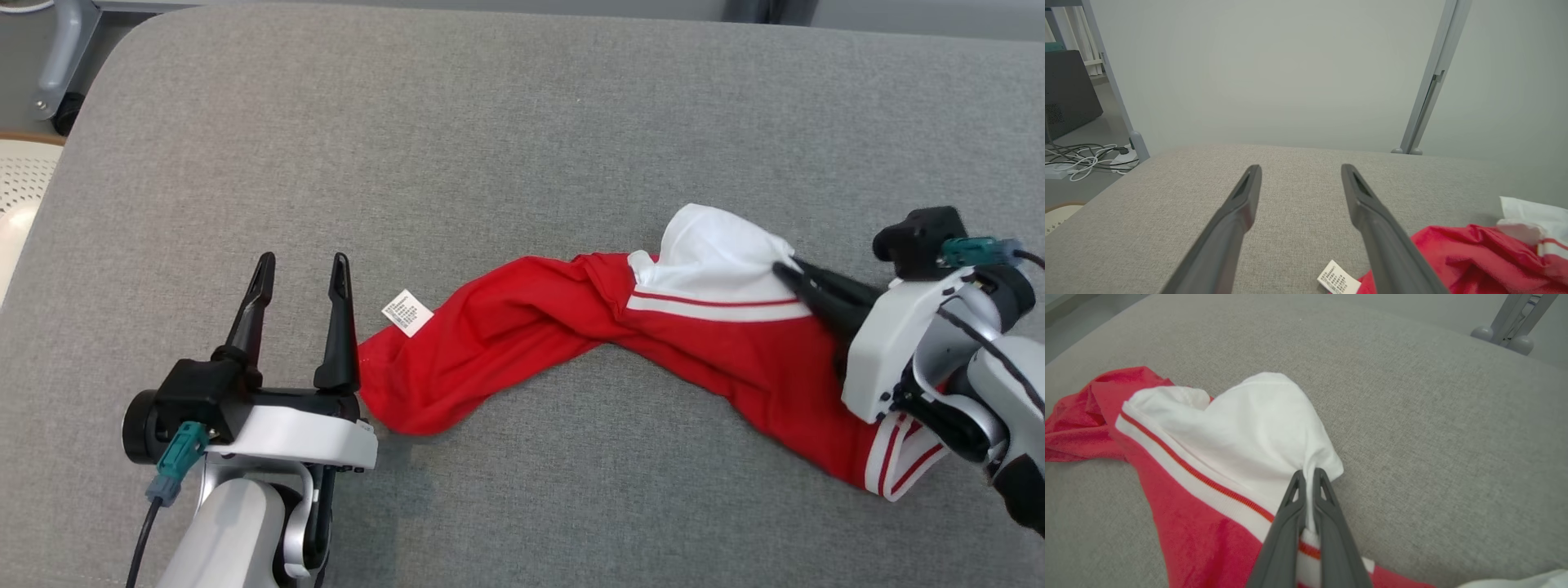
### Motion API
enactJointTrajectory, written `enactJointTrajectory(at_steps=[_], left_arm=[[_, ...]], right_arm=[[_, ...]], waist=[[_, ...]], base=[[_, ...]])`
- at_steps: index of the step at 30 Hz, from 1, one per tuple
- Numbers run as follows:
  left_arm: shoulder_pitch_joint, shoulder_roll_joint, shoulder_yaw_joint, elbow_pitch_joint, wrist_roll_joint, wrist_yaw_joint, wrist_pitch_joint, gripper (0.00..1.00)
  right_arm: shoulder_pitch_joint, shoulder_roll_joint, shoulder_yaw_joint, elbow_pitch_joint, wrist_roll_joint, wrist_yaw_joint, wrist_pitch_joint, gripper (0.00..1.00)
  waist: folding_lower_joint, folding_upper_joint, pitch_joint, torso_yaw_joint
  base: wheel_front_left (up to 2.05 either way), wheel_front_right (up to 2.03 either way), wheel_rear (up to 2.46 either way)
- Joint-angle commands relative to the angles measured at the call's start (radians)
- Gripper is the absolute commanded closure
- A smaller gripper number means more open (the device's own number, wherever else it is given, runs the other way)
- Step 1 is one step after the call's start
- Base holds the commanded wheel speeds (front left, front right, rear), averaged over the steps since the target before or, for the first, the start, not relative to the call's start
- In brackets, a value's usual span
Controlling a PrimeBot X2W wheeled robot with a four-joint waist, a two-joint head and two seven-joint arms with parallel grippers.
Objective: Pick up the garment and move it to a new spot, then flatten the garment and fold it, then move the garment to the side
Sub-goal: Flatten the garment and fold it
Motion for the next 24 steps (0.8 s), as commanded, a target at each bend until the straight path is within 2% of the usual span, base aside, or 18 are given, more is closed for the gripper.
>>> enactJointTrajectory(at_steps=[1, 6, 10, 13, 17, 24], left_arm=[[0.003, 0.008, 0.009, -0.005, 0.007, 0.004, -0.005, 0.00], [0.017, 0.019, 0.017, -0.013, 0.011, 0.011, -0.006, 0.00], [0.028, 0.026, 0.017, -0.022, 0.015, 0.017, -0.003, 0.00], [0.039, 0.032, 0.018, -0.031, 0.015, 0.022, 0.004, 0.00], [0.041, 0.038, 0.017, -0.042, 0.014, 0.028, 0.010, 0.00], [0.058, 0.049, 0.013, -0.057, 0.009, 0.031, 0.027, 0.00]], right_arm=[[-0.023, -0.018, -0.013, -0.011, -0.020, 0.000, -0.051, 1.00], [-0.027, -0.045, -0.054, -0.034, -0.090, 0.000, -0.178, 1.00], [0.028, -0.057, -0.091, -0.077, -0.175, 0.000, -0.218, 1.00], [0.102, -0.056, -0.130, -0.130, -0.273, 0.000, -0.207, 1.00], [0.215, -0.035, -0.175, -0.173, -0.361, 0.000, -0.176, 1.00], [0.490, 0.071, -0.301, -0.213, -0.452, 0.000, -0.127, 1.00]], waist=[[0.0000, 0.0000, -0.001, -0.010], [0.0000, 0.0000, -0.011, -0.043], [0.0000, 0.0000, -0.023, -0.068], [0.0000, 0.0000, -0.026, -0.087], [0.0000, 0.0000, -0.027, -0.104], [0.0000, 0.0000, -0.035, -0.132]], base=[[0.00, 0.00, 0.00], [0.00, 0.00, 0.00], [0.00, 0.00, 0.00], [0.00, 0.00, 0.00], [0.00, 0.00, 0.00], [0.00, 0.00, 0.00]])
